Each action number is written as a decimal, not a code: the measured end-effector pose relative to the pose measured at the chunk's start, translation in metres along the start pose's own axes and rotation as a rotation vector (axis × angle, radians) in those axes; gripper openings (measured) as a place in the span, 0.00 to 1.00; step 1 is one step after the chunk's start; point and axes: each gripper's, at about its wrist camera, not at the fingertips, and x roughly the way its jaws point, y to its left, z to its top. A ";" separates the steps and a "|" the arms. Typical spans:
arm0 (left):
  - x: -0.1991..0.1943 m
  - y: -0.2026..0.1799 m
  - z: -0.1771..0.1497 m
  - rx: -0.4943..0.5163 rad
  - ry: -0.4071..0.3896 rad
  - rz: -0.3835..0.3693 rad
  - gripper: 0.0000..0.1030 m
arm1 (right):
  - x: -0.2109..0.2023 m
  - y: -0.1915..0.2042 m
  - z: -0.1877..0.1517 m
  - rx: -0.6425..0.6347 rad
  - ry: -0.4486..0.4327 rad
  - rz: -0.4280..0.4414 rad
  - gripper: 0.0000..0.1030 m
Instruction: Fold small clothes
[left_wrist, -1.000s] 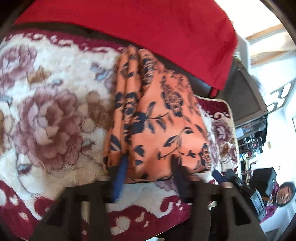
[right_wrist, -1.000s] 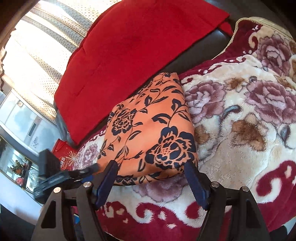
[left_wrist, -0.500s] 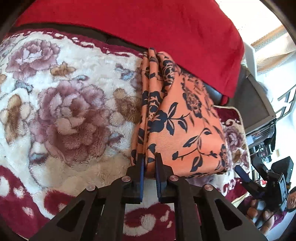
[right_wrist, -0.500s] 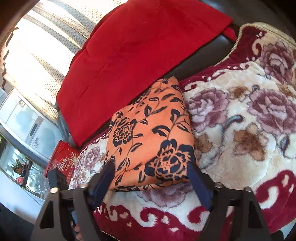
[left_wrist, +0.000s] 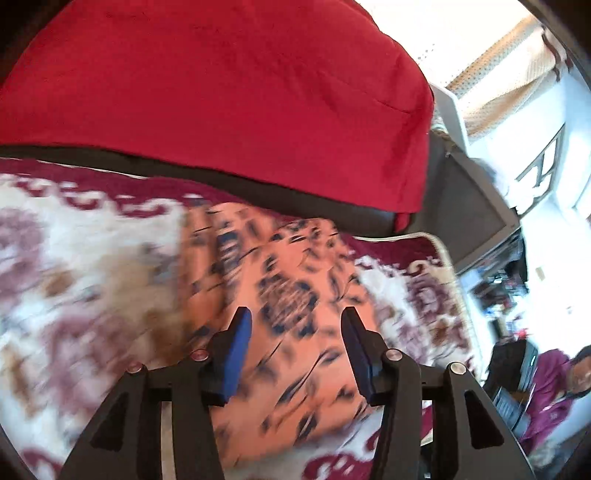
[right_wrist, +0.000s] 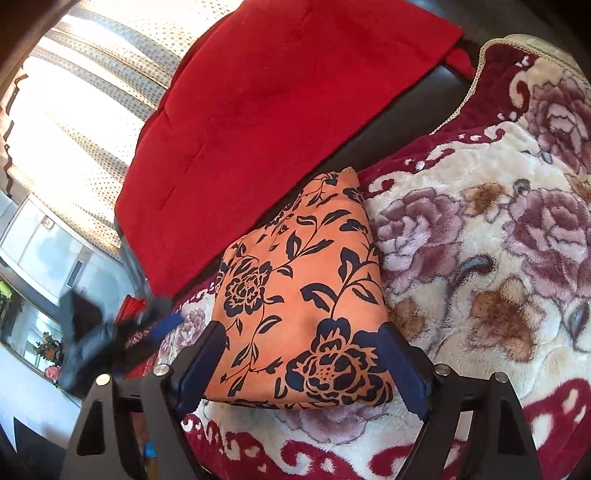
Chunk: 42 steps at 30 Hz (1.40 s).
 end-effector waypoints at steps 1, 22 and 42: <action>0.016 0.003 0.008 -0.005 0.020 0.015 0.50 | 0.001 -0.001 -0.001 0.000 0.005 0.000 0.84; -0.016 0.025 -0.056 -0.017 0.007 0.358 0.56 | 0.064 0.014 -0.017 -0.021 0.214 0.063 0.90; -0.045 0.005 -0.074 0.033 -0.043 0.404 0.65 | 0.027 0.014 -0.038 0.021 0.147 0.068 0.91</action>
